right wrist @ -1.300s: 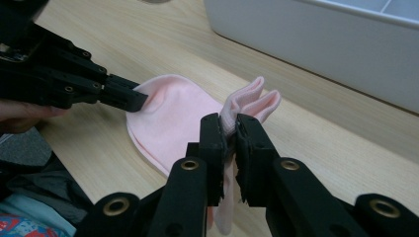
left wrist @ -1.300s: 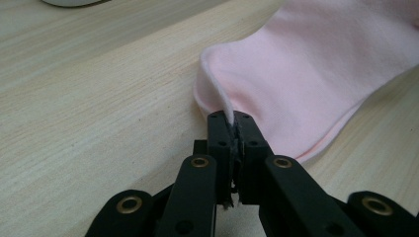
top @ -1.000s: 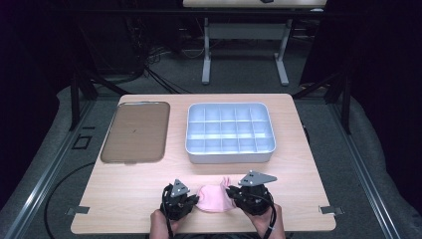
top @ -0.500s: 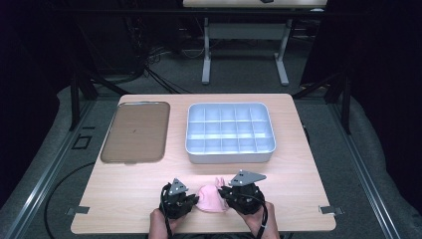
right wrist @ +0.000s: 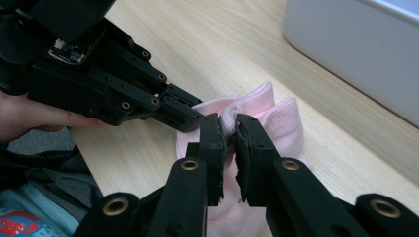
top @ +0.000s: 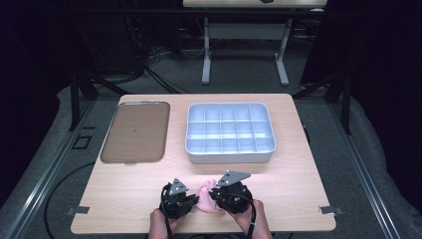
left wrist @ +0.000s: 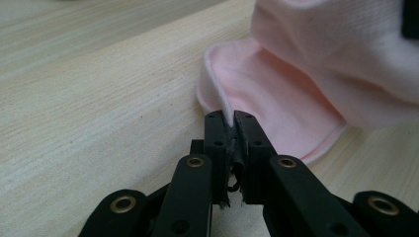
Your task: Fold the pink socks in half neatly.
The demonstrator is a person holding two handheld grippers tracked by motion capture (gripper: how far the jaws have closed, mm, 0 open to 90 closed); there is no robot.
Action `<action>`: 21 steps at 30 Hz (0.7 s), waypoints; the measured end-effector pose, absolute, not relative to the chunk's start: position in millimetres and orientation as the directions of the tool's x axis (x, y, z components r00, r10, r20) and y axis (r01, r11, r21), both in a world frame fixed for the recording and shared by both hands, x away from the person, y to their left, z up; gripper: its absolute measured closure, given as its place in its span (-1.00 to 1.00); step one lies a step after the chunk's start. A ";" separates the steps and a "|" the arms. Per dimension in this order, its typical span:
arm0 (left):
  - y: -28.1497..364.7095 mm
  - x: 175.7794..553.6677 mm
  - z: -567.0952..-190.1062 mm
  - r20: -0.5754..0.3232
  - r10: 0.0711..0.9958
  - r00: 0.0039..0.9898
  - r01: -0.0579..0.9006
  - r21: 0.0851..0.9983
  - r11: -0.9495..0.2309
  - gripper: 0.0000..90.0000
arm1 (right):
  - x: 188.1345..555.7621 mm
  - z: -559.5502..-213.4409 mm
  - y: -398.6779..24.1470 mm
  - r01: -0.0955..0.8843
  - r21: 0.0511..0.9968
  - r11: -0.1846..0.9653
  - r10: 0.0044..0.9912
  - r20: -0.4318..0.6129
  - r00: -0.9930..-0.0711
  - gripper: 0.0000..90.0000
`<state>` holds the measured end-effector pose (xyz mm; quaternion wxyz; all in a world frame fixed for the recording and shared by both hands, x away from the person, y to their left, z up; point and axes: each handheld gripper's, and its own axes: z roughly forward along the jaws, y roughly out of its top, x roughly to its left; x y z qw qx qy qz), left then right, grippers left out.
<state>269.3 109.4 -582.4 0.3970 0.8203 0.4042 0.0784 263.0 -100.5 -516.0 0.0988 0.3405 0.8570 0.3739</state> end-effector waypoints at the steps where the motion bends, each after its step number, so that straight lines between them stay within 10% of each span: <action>1: 109.6 269.4 -582.5 -0.194 0.725 0.661 0.601 0.715 -0.357 0.89 | 265.2 -519.0 -93.6 0.507 0.696 0.508 0.651 0.075 -0.756 0.82; 10: 110.0 269.3 -582.6 -0.199 0.725 0.659 0.605 0.713 -0.354 0.89 | 272.5 -533.1 -75.2 0.504 0.665 0.551 0.629 0.066 -0.775 0.77; 13: 110.3 268.8 -582.8 -0.203 0.727 0.656 0.607 0.714 -0.348 0.89 | 273.2 -536.3 -77.3 0.519 0.679 0.519 0.635 0.101 -0.766 0.42; 21: 110.1 268.2 -583.1 -0.206 0.731 0.650 0.610 0.715 -0.341 0.89 | 274.3 -530.6 -100.8 0.557 0.722 0.411 0.673 0.171 -0.719 0.22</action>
